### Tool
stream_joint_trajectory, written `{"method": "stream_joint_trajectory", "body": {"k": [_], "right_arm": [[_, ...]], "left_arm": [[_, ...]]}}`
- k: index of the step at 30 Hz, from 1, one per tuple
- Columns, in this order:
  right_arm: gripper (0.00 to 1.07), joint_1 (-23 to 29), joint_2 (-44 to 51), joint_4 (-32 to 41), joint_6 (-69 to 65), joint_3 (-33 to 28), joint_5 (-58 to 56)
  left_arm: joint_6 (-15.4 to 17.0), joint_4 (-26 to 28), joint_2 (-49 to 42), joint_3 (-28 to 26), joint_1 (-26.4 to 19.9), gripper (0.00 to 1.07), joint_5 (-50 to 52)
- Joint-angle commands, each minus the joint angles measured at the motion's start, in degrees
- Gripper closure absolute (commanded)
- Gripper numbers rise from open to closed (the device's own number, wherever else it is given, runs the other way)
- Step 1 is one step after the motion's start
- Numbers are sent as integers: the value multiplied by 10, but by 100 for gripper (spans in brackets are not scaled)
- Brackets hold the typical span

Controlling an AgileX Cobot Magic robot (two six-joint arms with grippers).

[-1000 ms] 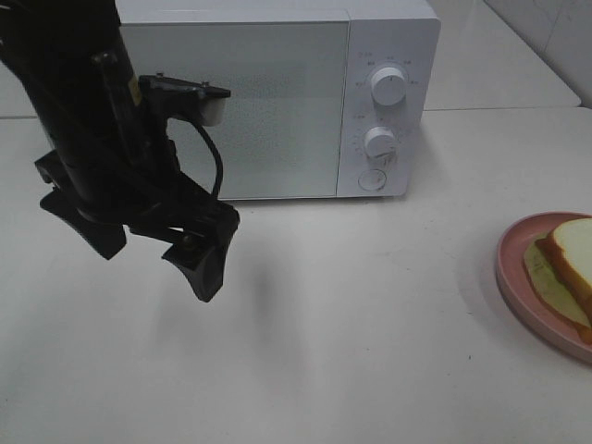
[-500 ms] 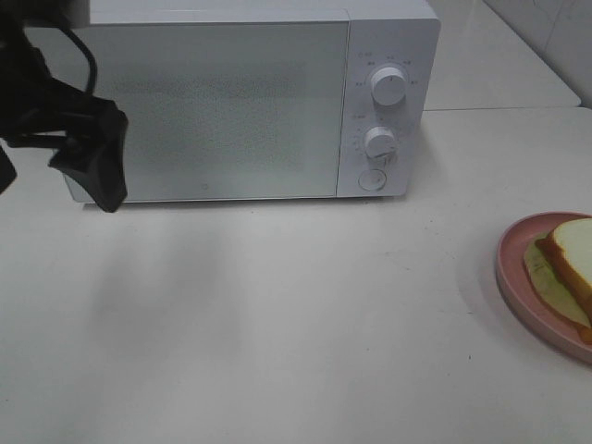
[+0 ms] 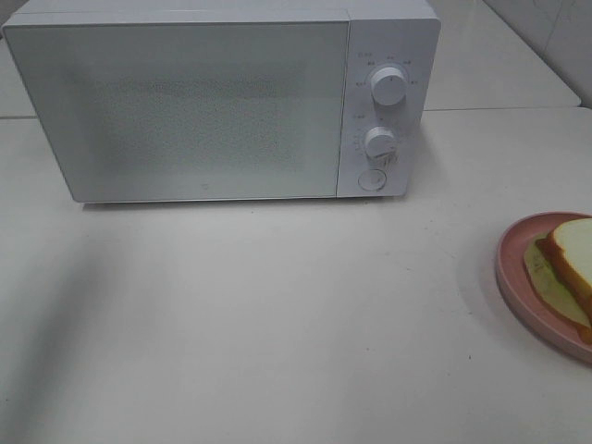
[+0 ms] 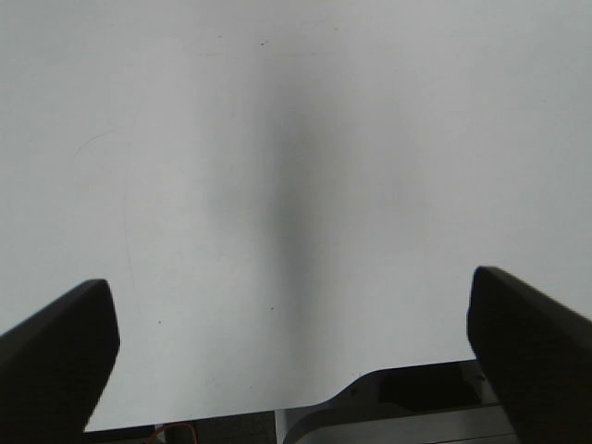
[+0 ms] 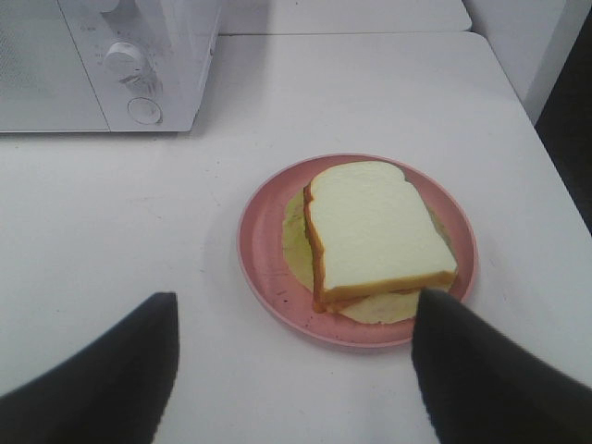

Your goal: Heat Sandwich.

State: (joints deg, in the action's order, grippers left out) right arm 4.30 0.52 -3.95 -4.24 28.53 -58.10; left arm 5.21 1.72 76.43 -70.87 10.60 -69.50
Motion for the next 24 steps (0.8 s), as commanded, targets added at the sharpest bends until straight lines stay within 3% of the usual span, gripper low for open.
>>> {"method": "stream_joint_trajectory", "body": {"k": [1,13,24], "right_arm": [[38,-3,13,2,5,-1,9],[38,-3,13,2,5,-1,9],[38,-3,13,2,4,-1,9]], "left_arm": [[-4,6,-21,26,-10,10,-55],[-3,0,-156,178,-10,10,-54],[-11,2,-265,262,-10,10,-25]]}}
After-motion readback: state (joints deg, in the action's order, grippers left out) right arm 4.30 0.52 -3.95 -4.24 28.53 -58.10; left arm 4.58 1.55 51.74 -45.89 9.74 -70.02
